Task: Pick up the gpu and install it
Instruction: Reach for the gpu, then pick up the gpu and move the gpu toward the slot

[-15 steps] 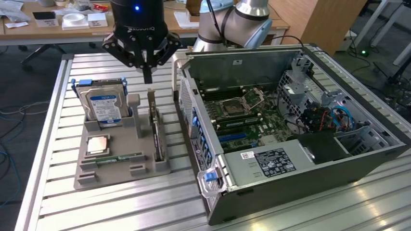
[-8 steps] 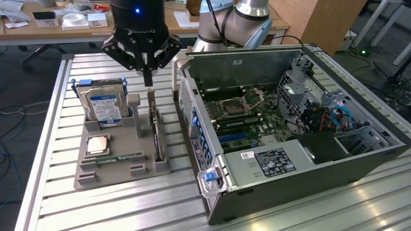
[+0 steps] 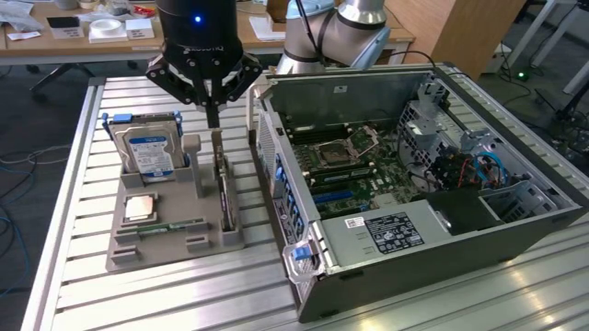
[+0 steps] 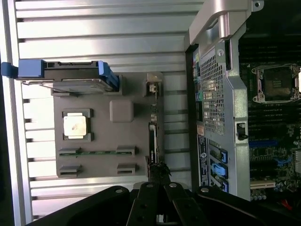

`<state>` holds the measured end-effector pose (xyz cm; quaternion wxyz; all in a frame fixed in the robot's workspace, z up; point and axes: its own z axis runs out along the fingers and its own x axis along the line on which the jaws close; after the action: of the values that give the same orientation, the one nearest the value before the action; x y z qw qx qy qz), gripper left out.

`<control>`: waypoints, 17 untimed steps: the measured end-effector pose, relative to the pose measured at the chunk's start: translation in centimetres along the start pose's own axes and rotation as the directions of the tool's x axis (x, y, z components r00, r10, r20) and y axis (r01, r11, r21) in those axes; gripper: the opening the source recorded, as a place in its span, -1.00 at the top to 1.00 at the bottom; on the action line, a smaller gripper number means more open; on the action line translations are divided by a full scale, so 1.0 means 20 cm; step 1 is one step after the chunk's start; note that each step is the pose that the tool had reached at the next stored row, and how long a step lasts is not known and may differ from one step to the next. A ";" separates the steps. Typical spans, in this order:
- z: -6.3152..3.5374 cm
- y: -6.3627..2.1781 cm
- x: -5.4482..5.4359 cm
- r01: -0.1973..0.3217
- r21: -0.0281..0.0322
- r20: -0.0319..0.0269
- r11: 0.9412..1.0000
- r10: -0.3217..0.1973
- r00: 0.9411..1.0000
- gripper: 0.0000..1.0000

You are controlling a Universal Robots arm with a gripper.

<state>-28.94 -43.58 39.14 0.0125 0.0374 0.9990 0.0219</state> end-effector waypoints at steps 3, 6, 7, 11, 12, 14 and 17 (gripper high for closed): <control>0.000 -0.001 0.00 0.000 0.000 0.000 1.000 0.000 1.000 0.79; 0.002 -0.003 0.02 0.000 0.000 0.000 1.000 0.000 1.000 0.79; 0.002 -0.007 0.02 0.000 0.000 0.000 1.000 0.000 1.000 0.79; 0.002 -0.029 0.02 0.000 0.000 0.000 1.000 0.000 1.000 0.79; 0.002 -0.035 0.02 0.000 0.000 0.000 1.000 0.000 1.000 0.79; 0.002 -0.039 0.02 0.000 0.000 0.000 1.000 0.000 1.000 0.79; 0.002 -0.039 0.02 0.000 0.000 0.000 1.000 0.000 1.000 0.79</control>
<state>-29.40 -44.33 39.06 0.0125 0.0374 0.9990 0.0219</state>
